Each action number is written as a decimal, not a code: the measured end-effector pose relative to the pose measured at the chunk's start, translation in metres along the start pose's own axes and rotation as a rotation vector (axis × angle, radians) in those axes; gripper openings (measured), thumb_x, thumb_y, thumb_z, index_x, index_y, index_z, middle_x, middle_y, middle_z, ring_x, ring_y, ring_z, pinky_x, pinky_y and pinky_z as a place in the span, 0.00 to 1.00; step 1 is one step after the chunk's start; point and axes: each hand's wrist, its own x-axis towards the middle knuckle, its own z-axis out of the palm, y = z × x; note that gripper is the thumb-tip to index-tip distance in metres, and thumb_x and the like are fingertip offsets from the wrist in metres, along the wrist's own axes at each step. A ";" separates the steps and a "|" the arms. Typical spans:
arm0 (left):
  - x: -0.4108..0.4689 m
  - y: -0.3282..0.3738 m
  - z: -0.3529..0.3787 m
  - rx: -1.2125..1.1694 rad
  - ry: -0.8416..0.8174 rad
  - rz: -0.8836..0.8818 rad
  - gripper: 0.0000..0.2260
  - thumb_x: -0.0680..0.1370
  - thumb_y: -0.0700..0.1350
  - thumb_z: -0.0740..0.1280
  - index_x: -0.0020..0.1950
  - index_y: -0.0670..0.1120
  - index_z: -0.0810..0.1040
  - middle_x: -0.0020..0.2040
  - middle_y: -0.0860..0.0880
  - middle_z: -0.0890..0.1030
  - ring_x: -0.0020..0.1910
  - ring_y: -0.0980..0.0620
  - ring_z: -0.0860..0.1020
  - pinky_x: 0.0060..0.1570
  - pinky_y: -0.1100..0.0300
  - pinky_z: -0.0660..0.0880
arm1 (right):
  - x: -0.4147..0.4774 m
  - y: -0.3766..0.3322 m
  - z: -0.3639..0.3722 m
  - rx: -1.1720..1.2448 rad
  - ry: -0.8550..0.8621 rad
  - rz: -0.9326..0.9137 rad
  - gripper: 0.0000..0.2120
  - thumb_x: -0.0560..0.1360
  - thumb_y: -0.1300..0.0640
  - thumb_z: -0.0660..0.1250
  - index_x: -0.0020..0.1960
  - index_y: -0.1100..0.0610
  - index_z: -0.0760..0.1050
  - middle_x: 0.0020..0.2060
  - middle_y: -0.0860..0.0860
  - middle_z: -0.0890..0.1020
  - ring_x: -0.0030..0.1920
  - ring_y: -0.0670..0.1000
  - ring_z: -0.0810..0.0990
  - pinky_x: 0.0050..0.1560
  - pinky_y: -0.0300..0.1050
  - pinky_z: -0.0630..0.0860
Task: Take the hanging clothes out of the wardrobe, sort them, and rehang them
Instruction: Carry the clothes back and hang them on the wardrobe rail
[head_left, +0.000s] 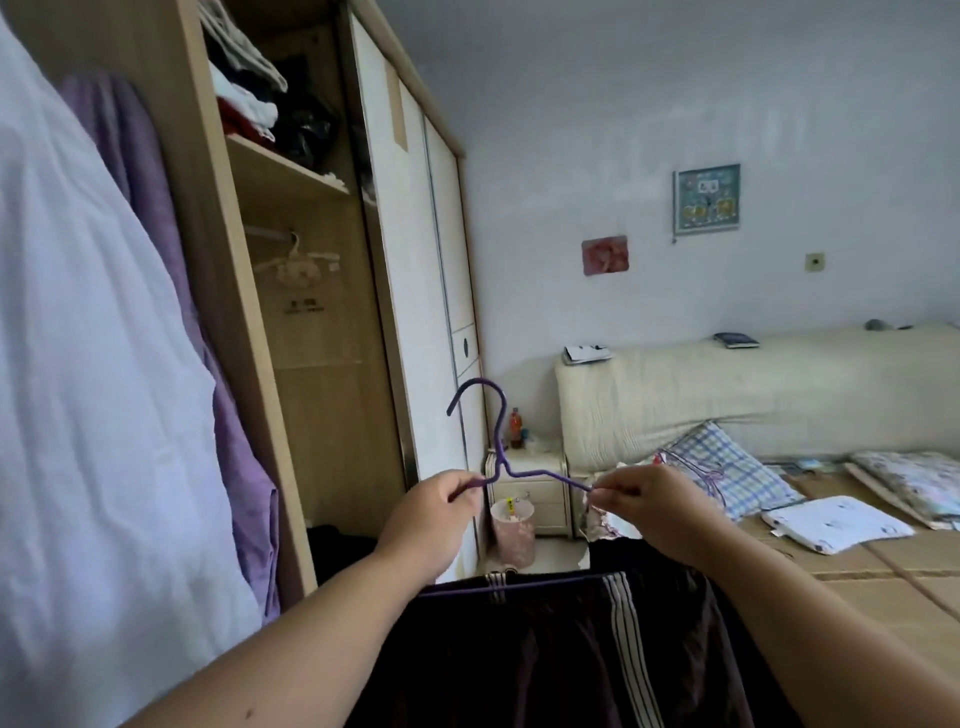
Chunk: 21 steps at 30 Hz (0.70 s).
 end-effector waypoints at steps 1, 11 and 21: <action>0.012 0.000 0.001 0.002 -0.021 0.034 0.07 0.79 0.48 0.61 0.52 0.57 0.78 0.45 0.58 0.80 0.46 0.57 0.76 0.42 0.67 0.68 | 0.012 0.002 0.006 0.002 0.015 0.009 0.05 0.73 0.47 0.69 0.44 0.46 0.83 0.37 0.46 0.83 0.42 0.46 0.80 0.47 0.43 0.74; 0.190 -0.038 0.035 0.082 0.199 0.083 0.12 0.76 0.50 0.66 0.57 0.50 0.73 0.35 0.54 0.72 0.40 0.47 0.74 0.46 0.50 0.72 | 0.186 0.027 0.064 0.057 0.055 -0.080 0.04 0.74 0.48 0.68 0.47 0.42 0.80 0.30 0.40 0.78 0.30 0.36 0.74 0.28 0.26 0.66; 0.386 -0.070 -0.001 0.122 0.419 -0.105 0.15 0.81 0.49 0.58 0.67 0.53 0.71 0.60 0.50 0.79 0.59 0.47 0.75 0.58 0.57 0.71 | 0.390 0.011 0.089 0.062 -0.064 -0.257 0.11 0.78 0.57 0.60 0.53 0.42 0.75 0.37 0.46 0.81 0.40 0.47 0.80 0.43 0.37 0.73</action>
